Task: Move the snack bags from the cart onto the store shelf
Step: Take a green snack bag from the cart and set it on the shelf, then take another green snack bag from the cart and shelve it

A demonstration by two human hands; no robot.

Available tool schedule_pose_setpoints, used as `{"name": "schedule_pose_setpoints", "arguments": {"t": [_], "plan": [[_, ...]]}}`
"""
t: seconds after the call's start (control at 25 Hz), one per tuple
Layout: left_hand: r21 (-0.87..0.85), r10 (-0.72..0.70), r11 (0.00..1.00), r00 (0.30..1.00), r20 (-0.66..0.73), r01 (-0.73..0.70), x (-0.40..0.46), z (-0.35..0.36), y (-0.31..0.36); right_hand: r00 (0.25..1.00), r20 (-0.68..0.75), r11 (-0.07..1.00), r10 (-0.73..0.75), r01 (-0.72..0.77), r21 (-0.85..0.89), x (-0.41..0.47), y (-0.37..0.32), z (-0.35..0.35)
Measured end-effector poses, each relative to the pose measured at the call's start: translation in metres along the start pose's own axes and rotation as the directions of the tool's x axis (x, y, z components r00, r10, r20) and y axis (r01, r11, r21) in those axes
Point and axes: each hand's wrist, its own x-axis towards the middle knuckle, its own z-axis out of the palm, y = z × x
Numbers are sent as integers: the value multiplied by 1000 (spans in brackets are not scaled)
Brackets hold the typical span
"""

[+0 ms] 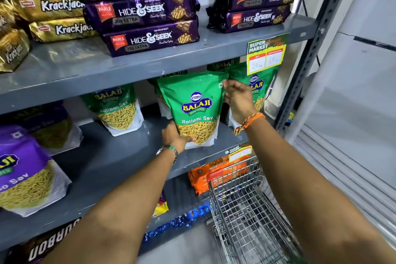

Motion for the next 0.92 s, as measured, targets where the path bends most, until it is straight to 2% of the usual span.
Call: {"name": "schedule_pose_setpoints", "arguments": {"t": [0.12,0.28,0.4,0.48,0.6,0.68,0.8,0.92], "plan": [[-13,-17,1000,1000,-14,17,-8,0,1,998,37,997,59,-57,-44,-19,-3,-20],[-181,-117,980,978,-171,86,-38,0,-4,993,5,993,115,-115,-5,-67,-10,-69],[-188,-85,981,965,-249,38,-77,3,-3,988,-65,986,140,-133,102,-119,-14,-125],[-164,-35,986,975,-217,-1,-103,10,-1,974,-144,980,173,-156,126,-155,-11,-167],[-53,51,997,999,-3,-51,-151,37,2,919,-322,972,228,-197,127,-213,4,-239],[30,106,993,972,207,-115,-184,67,2,850,-471,972,236,-209,109,-258,27,-289],[120,89,979,880,467,-163,-224,114,-3,692,-649,937,316,-333,101,-318,79,-339],[225,-19,958,744,668,-177,-253,166,-13,547,-768,903,334,-419,94,-358,123,-371]]}}
